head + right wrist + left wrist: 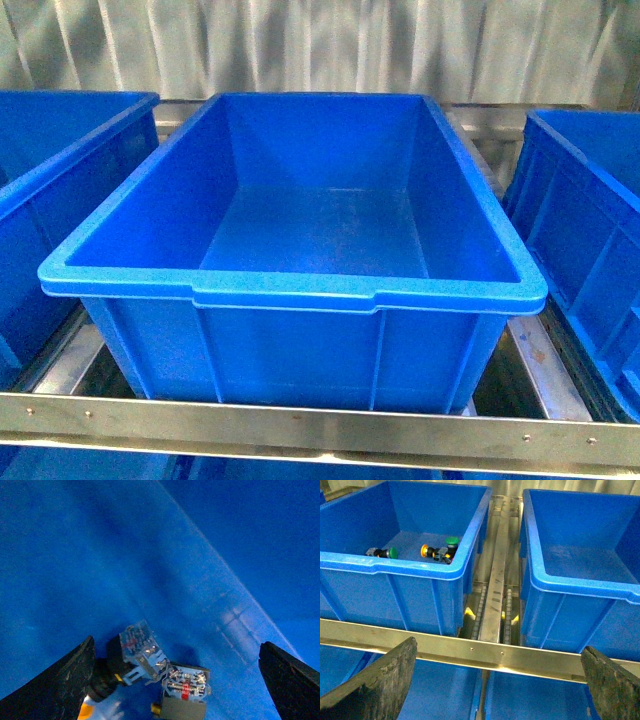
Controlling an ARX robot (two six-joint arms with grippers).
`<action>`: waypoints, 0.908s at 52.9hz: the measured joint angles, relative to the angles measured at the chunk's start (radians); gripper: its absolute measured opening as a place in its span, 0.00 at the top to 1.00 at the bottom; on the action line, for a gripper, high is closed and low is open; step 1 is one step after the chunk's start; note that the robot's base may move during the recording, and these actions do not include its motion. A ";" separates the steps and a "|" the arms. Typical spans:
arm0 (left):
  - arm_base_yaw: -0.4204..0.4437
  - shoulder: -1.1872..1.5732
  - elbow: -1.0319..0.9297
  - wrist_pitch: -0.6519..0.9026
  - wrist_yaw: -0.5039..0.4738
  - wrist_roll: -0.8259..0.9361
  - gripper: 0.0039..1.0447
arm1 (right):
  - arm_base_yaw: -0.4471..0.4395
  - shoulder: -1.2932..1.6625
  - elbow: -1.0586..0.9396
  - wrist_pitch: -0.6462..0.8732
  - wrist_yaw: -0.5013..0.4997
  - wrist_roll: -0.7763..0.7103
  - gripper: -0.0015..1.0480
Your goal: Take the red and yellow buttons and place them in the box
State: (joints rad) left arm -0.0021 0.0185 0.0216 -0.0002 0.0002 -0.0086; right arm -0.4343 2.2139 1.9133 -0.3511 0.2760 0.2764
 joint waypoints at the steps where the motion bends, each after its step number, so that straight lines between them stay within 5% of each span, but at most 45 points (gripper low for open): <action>1: 0.000 0.000 0.000 0.000 0.000 0.000 0.07 | 0.000 -0.022 -0.019 0.010 -0.011 -0.001 0.06; 22: 0.000 0.000 0.000 0.000 0.000 0.000 0.07 | -0.055 -0.578 -0.571 0.243 -0.290 0.066 0.07; 25: 0.000 0.000 0.000 0.000 -0.001 0.000 0.07 | -0.076 -0.694 -0.784 0.566 -0.581 -0.058 0.20; 29: 0.000 0.000 0.000 0.000 0.001 0.000 0.07 | -0.053 -0.834 -0.976 0.761 -0.697 -0.154 0.31; 38: 0.000 0.000 0.000 0.000 0.000 0.000 0.07 | 0.057 -1.152 -1.301 0.818 -0.647 -0.243 0.56; 48: 0.000 0.000 0.000 0.000 0.000 0.000 0.07 | 0.218 -1.440 -1.642 0.839 -0.483 -0.267 0.96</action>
State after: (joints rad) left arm -0.0021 0.0185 0.0216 -0.0002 0.0002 -0.0086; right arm -0.2165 0.7742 0.2714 0.4877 -0.2066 0.0090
